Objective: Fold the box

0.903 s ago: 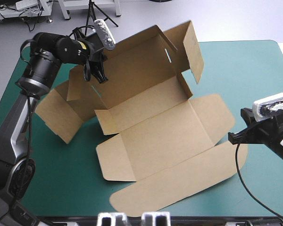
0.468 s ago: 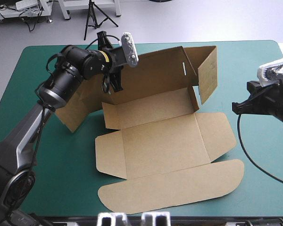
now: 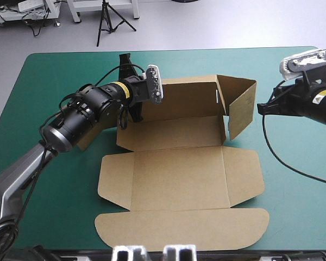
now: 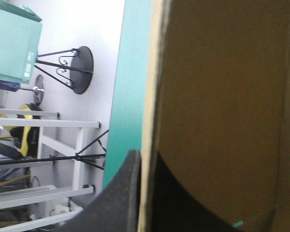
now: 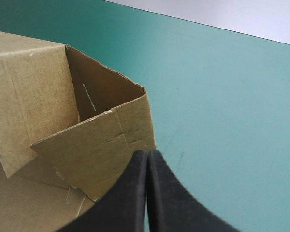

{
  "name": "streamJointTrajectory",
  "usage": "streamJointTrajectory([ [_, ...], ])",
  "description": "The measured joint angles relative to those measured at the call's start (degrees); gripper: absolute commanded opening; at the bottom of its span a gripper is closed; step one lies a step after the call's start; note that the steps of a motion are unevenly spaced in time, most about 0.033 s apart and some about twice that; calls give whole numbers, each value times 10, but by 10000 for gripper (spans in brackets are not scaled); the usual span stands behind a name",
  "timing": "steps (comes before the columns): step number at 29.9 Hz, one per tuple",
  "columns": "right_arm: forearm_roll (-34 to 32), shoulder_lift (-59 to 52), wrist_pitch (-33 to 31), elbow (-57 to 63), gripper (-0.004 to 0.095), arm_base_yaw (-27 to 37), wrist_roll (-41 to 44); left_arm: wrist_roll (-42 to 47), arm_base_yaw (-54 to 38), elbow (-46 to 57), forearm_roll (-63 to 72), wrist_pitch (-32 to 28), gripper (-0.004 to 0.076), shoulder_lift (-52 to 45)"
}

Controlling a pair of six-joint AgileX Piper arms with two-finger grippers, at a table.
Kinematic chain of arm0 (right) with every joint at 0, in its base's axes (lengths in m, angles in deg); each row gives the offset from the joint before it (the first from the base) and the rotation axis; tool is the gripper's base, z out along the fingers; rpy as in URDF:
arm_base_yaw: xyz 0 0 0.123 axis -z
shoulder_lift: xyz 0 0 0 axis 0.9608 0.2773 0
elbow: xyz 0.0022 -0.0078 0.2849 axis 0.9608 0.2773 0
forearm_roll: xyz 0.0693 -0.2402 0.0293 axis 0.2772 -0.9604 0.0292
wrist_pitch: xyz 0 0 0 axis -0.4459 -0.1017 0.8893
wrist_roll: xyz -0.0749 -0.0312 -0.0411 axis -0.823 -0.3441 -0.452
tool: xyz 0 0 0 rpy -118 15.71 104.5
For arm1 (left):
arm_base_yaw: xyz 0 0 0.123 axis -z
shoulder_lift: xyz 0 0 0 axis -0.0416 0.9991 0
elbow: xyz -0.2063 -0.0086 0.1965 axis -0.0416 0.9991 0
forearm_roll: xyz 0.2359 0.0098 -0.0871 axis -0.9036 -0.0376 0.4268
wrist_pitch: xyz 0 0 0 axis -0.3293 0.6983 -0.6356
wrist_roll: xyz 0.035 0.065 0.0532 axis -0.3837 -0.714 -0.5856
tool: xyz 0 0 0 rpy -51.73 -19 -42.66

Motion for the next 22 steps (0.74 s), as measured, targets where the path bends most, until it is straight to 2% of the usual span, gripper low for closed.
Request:
streamJointTrajectory([
  [11, 10, 95, -22, -82, -19, 0, -6, 11, 70, 1, -107, -10, -9, 28],
  [15, 22, 135, -50, -118, -19, 0, -11, 95, 76, 2, -172, -9, -9, 54],
  [22, 43, 229, -94, -190, -19, 13, -16, 311, 76, 24, -352, -5, -9, 75],
])
